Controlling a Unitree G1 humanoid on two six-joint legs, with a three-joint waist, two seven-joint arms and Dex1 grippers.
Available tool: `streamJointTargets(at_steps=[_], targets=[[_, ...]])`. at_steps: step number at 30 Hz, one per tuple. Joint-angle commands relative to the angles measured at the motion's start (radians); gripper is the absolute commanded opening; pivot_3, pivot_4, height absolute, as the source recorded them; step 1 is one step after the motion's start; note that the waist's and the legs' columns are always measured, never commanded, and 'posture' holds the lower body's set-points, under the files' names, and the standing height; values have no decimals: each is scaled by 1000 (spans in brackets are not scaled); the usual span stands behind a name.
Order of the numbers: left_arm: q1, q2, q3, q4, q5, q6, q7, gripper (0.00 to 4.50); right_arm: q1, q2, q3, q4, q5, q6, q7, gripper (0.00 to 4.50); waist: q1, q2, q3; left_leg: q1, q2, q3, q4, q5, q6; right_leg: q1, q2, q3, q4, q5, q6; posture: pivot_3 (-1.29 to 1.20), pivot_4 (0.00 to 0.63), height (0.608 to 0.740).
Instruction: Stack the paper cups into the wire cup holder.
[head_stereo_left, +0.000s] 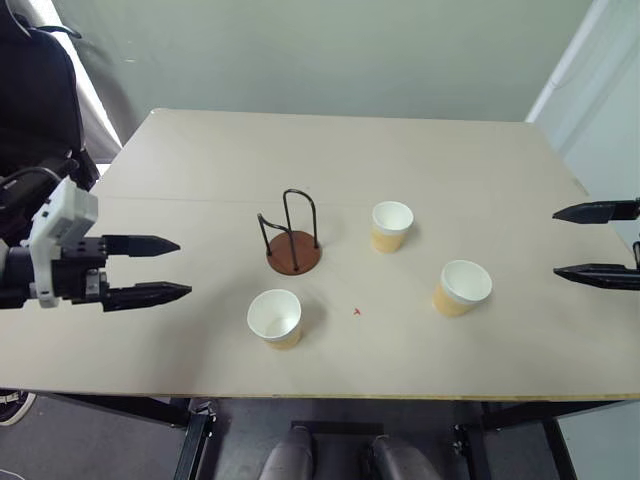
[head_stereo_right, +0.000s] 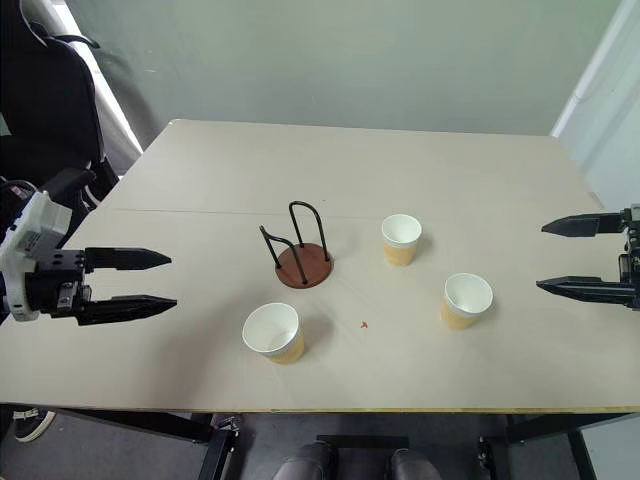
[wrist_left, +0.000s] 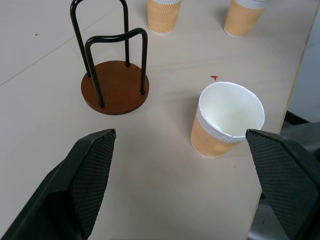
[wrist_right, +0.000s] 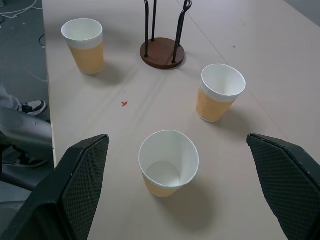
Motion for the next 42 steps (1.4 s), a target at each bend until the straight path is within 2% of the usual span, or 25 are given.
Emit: streamJointTargets(at_steps=[1,5,9,13,18,22,30,42], targets=[[-24,-1,4,-1,-1,-10,7,4465,-13,-14,-16,-21,3,-3,-2,4500,0,0,0,0,0,0,0,0,0,0,0,0,0,0,0,0,150,740],[-35,-1,-8,8,4,-17,6,4465,-5,-16,-25,-27,7,1,0,4500,0,0,0,0,0,0,0,0,0,0,0,0,0,0,0,0,150,740],[-85,-27,-64,31,63,-58,76,4465,-4,-10,-25,-32,7,0,-8,4500,1,0,0,0,0,0,0,0,0,0,0,0,0,0,0,0,150,740],[-178,-180,-204,-9,143,-62,257,4465,-6,4,-22,-44,9,2,-27,4500,4,1,-1,2,0,0,1,1,1,2,0,0,0,0,1,0,150,740],[-266,-298,-294,52,267,-120,416,4465,15,2,-45,-61,12,15,-34,4500,3,-1,1,0,0,1,3,1,1,2,0,0,0,1,2,0,150,740],[-345,-378,-352,137,339,-176,480,4465,19,-3,-55,-65,13,21,-37,4500,4,-1,1,0,0,1,4,1,0,2,0,0,0,1,3,0,150,740],[-499,-531,-449,284,402,-203,498,4465,28,-8,-75,-90,19,40,-52,4500,6,-1,1,0,-1,1,9,2,2,4,0,0,0,2,8,0,150,740],[-624,-625,-489,486,498,-301,527,4465,80,-1,-137,-140,22,72,-77,4500,8,-2,1,0,-4,2,11,1,4,6,0,3,-1,1,13,0,150,740]])
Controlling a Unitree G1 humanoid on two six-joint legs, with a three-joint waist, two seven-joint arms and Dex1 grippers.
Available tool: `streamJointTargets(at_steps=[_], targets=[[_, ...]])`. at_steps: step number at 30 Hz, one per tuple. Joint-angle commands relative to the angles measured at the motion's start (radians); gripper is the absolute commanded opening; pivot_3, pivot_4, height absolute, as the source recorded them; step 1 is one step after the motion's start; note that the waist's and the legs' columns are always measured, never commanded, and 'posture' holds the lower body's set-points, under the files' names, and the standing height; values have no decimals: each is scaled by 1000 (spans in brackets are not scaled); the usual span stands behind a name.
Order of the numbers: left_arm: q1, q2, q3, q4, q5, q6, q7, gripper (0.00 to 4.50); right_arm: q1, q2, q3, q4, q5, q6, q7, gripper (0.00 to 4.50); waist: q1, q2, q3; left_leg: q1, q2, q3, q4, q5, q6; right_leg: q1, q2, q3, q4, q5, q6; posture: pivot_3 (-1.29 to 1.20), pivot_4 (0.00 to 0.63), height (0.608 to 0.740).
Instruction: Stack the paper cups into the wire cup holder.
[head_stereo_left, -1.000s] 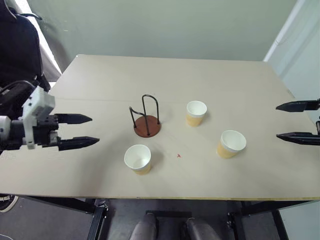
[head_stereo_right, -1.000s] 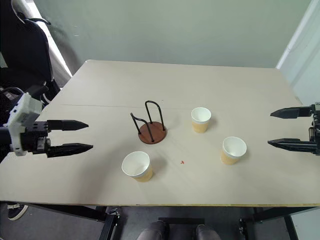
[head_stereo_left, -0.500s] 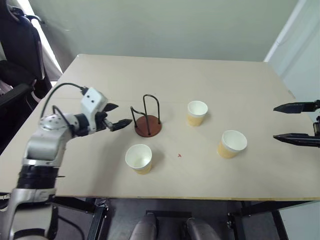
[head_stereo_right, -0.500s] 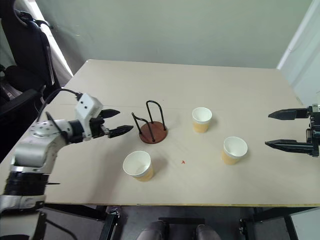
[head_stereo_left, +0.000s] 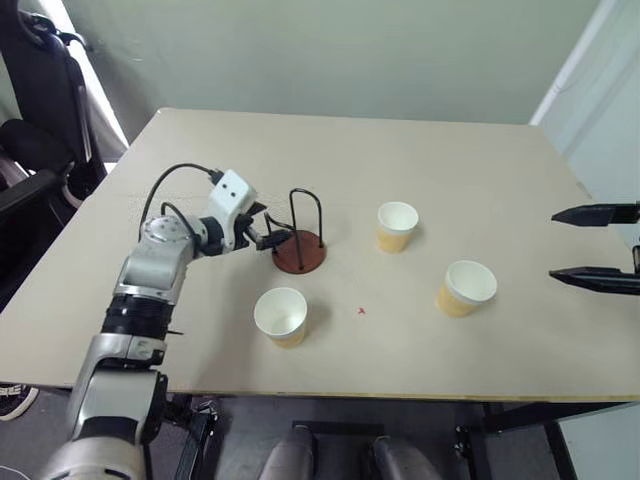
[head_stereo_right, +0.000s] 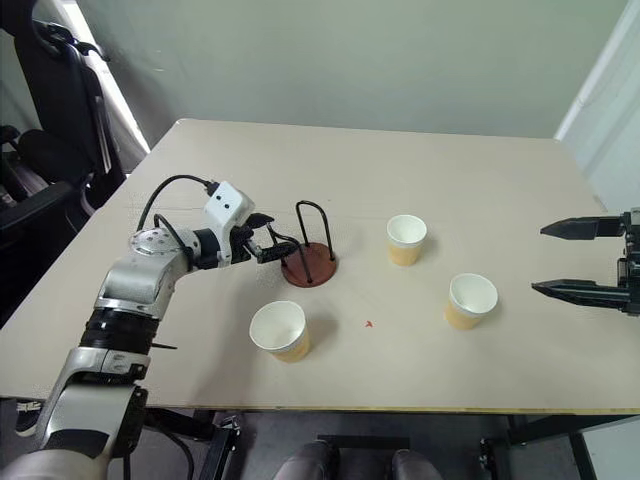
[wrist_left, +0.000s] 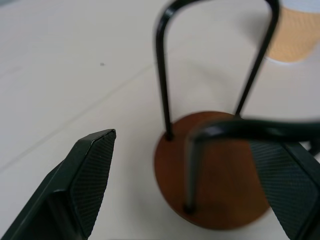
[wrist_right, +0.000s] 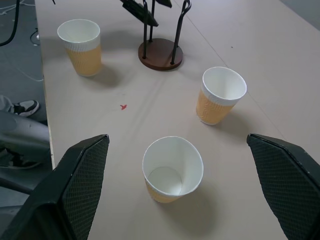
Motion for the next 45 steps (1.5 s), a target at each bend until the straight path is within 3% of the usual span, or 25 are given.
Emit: streamJointTargets(at_steps=[1,4,14,22,30,35,45], targets=[[-38,-21,6,14,11,-41,-2,4465,1,-13,-54,-27,18,5,-14,4500,0,0,0,0,-1,0,0,0,1,0,0,2,0,0,2,0,150,740],[-40,-33,15,3,2,-37,-18,3898,12,-11,-65,-35,19,8,-18,4500,0,0,0,0,-3,1,0,1,1,0,0,6,0,-1,6,0,150,740],[-26,-5,28,-82,-40,10,-124,94,11,-8,-59,-38,20,1,-31,4500,0,0,0,-1,-6,6,3,1,1,1,-2,11,-1,-2,12,0,150,740],[-49,23,73,-256,-193,111,-245,40,3,-4,-47,-32,17,-9,-37,4500,0,0,0,-1,-6,6,3,1,2,1,-3,11,-1,-3,12,0,150,740],[17,62,-15,-498,-306,230,-393,40,10,1,-55,-41,20,-10,-37,4500,0,0,0,0,-6,7,4,-1,5,1,-3,11,-1,-2,12,0,150,740],[4,36,-97,-512,-283,165,-453,40,22,2,-70,-52,23,-4,-39,4500,0,0,0,0,-5,6,6,-4,10,1,-3,11,1,-2,12,0,150,740],[-30,-22,-228,-362,-152,-93,-582,40,60,4,-107,-82,31,11,-55,4500,2,0,0,-1,-5,6,14,-9,16,3,-3,11,1,-1,13,0,150,740]])
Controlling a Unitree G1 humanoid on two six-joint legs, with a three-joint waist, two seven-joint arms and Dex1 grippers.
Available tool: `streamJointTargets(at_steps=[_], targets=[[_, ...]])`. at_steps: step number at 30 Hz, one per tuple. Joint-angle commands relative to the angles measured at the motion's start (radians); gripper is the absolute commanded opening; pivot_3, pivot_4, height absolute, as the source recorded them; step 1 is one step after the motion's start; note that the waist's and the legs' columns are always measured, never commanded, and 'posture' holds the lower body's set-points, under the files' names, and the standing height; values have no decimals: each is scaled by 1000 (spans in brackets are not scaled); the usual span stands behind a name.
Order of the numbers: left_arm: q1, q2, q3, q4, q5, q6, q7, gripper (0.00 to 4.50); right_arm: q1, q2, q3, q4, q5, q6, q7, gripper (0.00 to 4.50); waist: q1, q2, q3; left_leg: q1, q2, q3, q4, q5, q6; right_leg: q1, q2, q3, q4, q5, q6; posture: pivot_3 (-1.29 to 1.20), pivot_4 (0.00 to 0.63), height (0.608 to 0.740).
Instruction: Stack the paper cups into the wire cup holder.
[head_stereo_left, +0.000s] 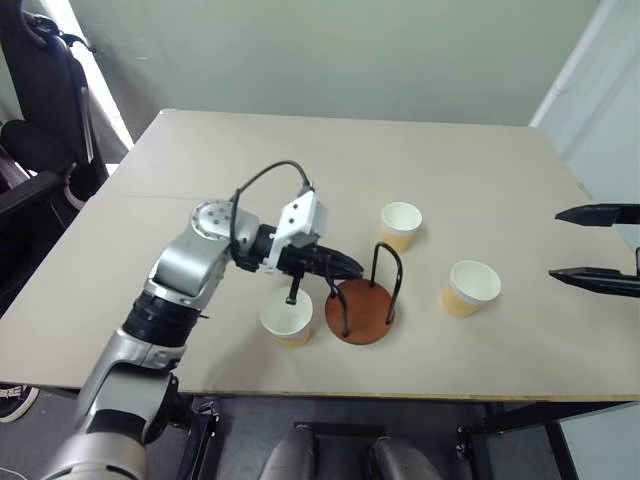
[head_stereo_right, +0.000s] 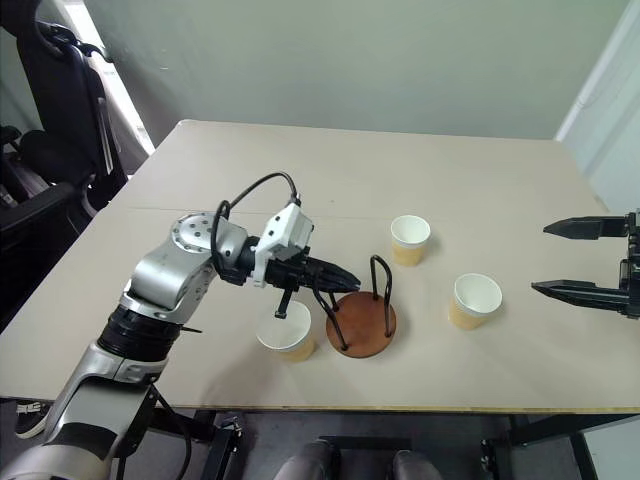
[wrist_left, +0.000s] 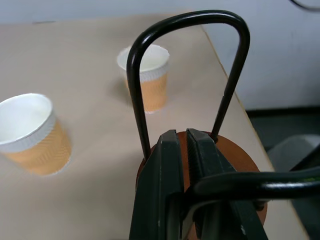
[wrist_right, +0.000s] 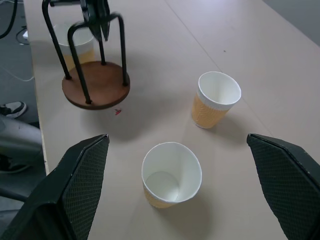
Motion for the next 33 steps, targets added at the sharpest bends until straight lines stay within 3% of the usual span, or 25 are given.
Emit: streamJointTargets(at_steps=[1,12,23,33], targets=[[-18,-20,-12,20,28,-89,-35,40,2,-5,-59,-30,21,4,-11,4500,0,0,0,-1,0,0,1,-1,0,0,0,0,0,0,0,0,150,740],[-21,-59,-34,62,94,-95,-12,40,27,-4,-83,-50,26,15,-27,4500,0,0,0,-4,0,0,3,-2,2,-1,0,0,-2,1,1,0,150,740],[-12,-86,-57,82,139,-150,-27,3603,9,-4,-61,-44,27,11,-37,4500,1,0,0,-4,0,1,3,-2,2,-1,-1,0,-2,1,2,0,150,740],[-25,-30,-75,145,218,-251,-58,3603,22,1,-75,-50,27,9,-34,4500,1,1,0,-4,0,0,3,-3,2,-1,-1,0,-2,1,2,0,150,740]])
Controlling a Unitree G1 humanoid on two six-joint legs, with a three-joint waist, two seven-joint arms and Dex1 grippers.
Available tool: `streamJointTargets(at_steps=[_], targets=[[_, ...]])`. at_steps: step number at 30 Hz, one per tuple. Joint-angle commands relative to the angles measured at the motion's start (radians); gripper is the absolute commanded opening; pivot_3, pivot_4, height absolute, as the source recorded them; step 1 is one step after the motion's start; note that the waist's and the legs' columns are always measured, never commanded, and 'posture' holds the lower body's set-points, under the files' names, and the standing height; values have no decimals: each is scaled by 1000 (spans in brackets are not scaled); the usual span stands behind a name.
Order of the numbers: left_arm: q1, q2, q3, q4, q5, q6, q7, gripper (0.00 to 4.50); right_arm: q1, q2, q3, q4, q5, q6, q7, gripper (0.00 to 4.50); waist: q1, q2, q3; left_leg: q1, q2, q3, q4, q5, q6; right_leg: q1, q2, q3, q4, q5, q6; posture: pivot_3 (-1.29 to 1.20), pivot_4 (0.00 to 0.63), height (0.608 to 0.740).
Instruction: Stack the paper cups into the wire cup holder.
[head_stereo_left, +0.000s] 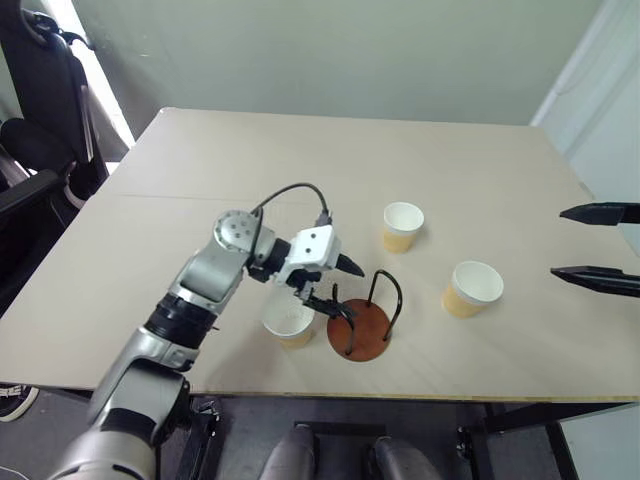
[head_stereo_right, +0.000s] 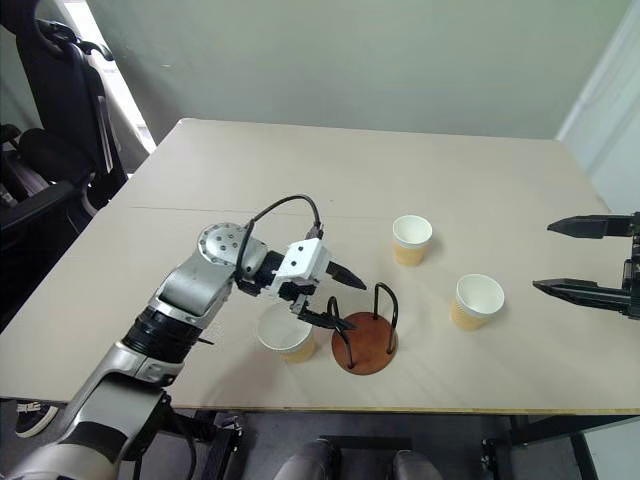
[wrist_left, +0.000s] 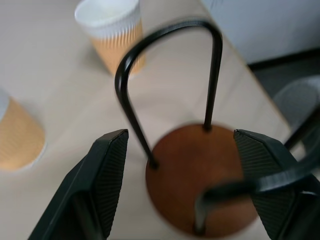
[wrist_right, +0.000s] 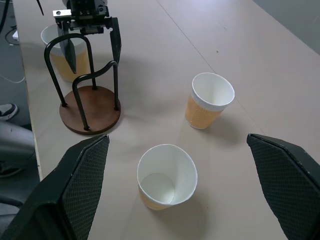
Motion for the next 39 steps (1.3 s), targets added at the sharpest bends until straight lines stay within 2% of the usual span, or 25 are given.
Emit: streamJointTargets(at_steps=[1,5,10,19,24,28,33,39], targets=[[-27,3,-15,19,37,-56,-8,3603,-4,-3,-36,-21,18,-5,-3,4500,0,0,0,0,0,0,0,0,0,0,0,0,0,0,0,0,150,740],[-48,11,-8,42,54,-90,-15,3603,-7,-2,-32,-20,18,-4,-2,4500,0,0,0,0,0,0,0,0,0,0,0,0,0,0,0,0,150,740],[-81,14,44,42,-2,-51,-27,3603,-16,-3,-14,-10,10,-13,-4,4500,0,0,0,0,0,0,0,0,0,-1,0,0,0,0,0,0,150,740],[-48,105,103,-90,-119,73,-109,3603,-58,-7,40,12,4,-29,7,4500,0,0,0,-3,0,0,0,-1,0,-3,0,0,-1,0,0,0,150,740],[-100,166,213,-149,-235,188,-96,3603,-56,-27,132,1,-59,-59,10,4500,-1,0,0,-4,0,0,0,-1,1,-3,0,0,-2,0,0,0,150,740],[-116,297,308,-168,-312,283,-138,3603,-61,-30,215,-51,-97,-63,-3,4500,-3,0,0,-4,0,0,0,-1,1,-4,0,0,-1,0,0,0,150,740],[26,514,406,-194,-346,298,-161,3603,-110,-10,352,-92,-166,-65,-47,4500,-16,2,-1,-3,1,0,-2,-1,-1,-5,0,0,-3,0,0,0,150,740],[198,624,559,-318,-441,383,-117,3603,-161,31,469,-94,-224,-91,-49,4500,-11,2,0,-6,1,-1,-1,-2,0,-8,0,0,-3,1,-2,0,150,740]])
